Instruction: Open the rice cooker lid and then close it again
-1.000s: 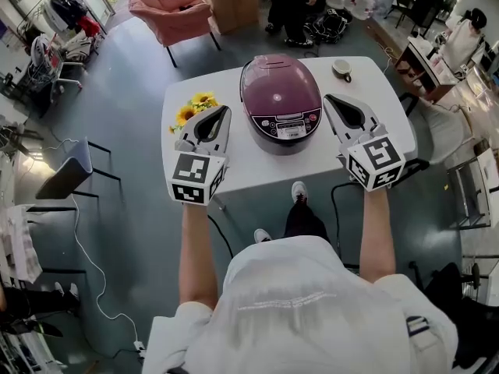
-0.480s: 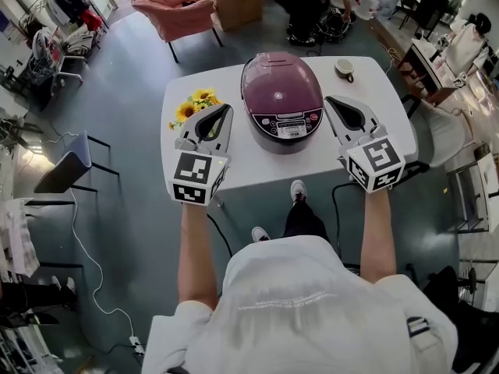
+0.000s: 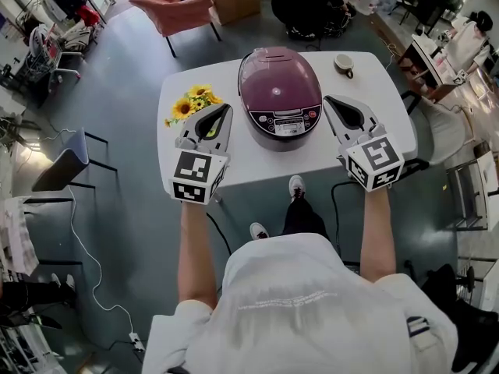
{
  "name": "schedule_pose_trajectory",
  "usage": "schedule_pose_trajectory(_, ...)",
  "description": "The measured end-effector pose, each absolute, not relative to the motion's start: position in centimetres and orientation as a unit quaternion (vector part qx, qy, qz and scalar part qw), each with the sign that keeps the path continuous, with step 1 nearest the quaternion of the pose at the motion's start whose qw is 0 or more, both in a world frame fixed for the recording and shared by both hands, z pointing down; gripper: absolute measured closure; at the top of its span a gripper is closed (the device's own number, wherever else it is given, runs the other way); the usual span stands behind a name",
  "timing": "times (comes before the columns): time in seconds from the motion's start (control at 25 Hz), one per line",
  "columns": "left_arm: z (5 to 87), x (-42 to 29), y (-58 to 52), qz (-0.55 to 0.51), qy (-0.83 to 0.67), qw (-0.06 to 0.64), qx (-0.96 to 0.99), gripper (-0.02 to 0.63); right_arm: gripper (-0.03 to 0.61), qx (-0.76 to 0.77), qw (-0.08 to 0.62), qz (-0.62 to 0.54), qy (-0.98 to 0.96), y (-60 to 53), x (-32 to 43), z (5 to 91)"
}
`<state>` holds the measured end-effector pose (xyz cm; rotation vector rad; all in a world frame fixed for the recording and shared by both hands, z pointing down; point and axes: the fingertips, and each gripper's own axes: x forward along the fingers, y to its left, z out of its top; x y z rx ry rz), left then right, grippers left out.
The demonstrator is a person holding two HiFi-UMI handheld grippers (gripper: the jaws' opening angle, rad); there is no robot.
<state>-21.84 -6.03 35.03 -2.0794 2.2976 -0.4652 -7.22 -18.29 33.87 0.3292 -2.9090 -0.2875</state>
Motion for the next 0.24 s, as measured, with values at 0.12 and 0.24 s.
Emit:
schedule_pose_trajectory(0.12,35.44,-21.86,-6.28,-0.148,0.732,0.0,-0.665,0.597,0.552,0.108,0.104,-0.098,-0.984,-18.47,-7.38,34.24)
schedule_pose_trajectory(0.24,35.93,-22.0,-6.7,-0.149,0.731,-0.003,-0.666,0.597,0.552,0.106,0.108,-0.098,-0.984,-18.85,-7.58,34.74)
